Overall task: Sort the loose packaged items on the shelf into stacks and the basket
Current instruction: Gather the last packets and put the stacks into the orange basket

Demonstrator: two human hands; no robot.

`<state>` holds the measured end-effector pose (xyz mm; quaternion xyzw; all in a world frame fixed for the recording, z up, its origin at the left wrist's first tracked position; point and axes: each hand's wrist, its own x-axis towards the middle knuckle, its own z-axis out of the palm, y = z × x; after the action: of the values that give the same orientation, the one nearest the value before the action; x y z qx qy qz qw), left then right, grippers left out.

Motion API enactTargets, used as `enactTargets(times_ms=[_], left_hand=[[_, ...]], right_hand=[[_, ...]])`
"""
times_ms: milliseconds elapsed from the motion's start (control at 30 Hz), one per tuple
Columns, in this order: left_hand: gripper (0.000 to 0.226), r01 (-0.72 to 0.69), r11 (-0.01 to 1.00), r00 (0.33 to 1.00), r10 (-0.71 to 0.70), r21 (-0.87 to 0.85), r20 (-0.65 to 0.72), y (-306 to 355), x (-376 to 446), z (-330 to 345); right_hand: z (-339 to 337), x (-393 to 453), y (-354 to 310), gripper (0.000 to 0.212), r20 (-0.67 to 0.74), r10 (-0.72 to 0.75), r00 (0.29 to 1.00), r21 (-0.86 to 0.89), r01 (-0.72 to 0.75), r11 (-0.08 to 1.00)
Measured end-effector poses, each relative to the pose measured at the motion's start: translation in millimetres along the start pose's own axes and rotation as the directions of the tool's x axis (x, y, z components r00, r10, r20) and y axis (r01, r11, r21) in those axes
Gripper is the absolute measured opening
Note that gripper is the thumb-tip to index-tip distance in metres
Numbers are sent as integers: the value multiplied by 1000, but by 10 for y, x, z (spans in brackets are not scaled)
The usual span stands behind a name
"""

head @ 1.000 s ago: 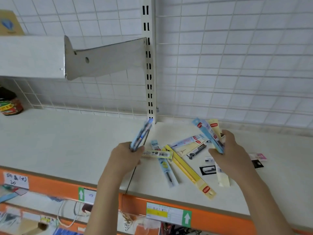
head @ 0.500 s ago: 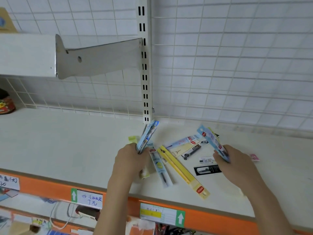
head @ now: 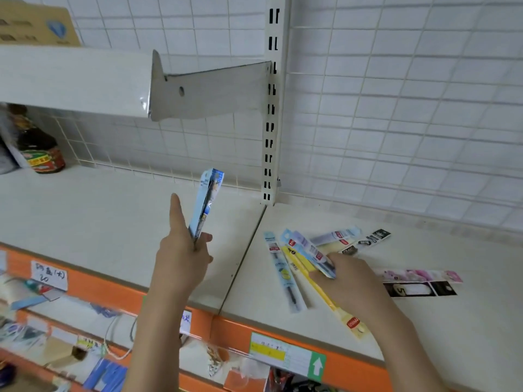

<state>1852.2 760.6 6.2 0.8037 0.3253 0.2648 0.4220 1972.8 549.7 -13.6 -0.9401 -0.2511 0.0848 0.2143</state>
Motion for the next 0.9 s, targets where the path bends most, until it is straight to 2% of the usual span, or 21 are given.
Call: enactTargets(times_ms=[67, 133, 200, 233, 333, 433, 500, 567, 600, 700, 833, 900], left_hand=[[72, 25, 999, 1000, -25, 24, 8, -5, 2, -16], [47, 17, 997, 1000, -17, 76, -2, -35, 16, -4], [14, -13, 988, 1000, 16, 152, -16, -49, 12, 26], [11, -26, 984, 999, 30, 175, -20, -50, 7, 49], [17, -40, 976, 998, 49, 213, -39, -53, 2, 115], [11, -46, 976, 997, 58, 215, -50, -54, 19, 157], [9, -69, 973, 996, 78, 220, -32, -34, 27, 197], [20, -105, 973, 994, 110, 205, -10, 17, 10, 270], [26, -114, 976, 993, 115, 186, 6, 55, -8, 311], [32, -111, 980, 992, 101, 162, 72, 152, -52, 468], [38, -92, 973, 981, 52, 213, 186, 229, -93, 722], [44, -94, 958, 974, 32, 269, 226, 263, -137, 823]], right_hand=[[58, -6, -71, 23, 25, -7, 1000, -4, 8, 1000], [70, 8, -107, 24, 13, 10, 1000, -25, -10, 1000], [67, 32, -91, 13, 0, 24, 1000, -36, -24, 999], [59, 42, -75, 8, -1, 36, 999, -32, -36, 999], [-40, 50, -10, 12, -28, 68, 997, 34, -67, 997], [-300, 14, 61, 5, -127, 100, 987, 175, -77, 981], [-488, -28, 127, 7, -181, 91, 979, 204, -53, 977], [-634, -81, 208, 5, -230, 101, 968, 231, -47, 972], [-685, -113, 244, 2, -251, 116, 961, 263, -48, 964], [-758, -222, 335, 13, -310, 166, 936, 319, -63, 946], [-790, -336, 423, 14, -352, 221, 910, 366, -84, 927], [-776, -369, 461, 21, -347, 243, 906, 369, -107, 923]])
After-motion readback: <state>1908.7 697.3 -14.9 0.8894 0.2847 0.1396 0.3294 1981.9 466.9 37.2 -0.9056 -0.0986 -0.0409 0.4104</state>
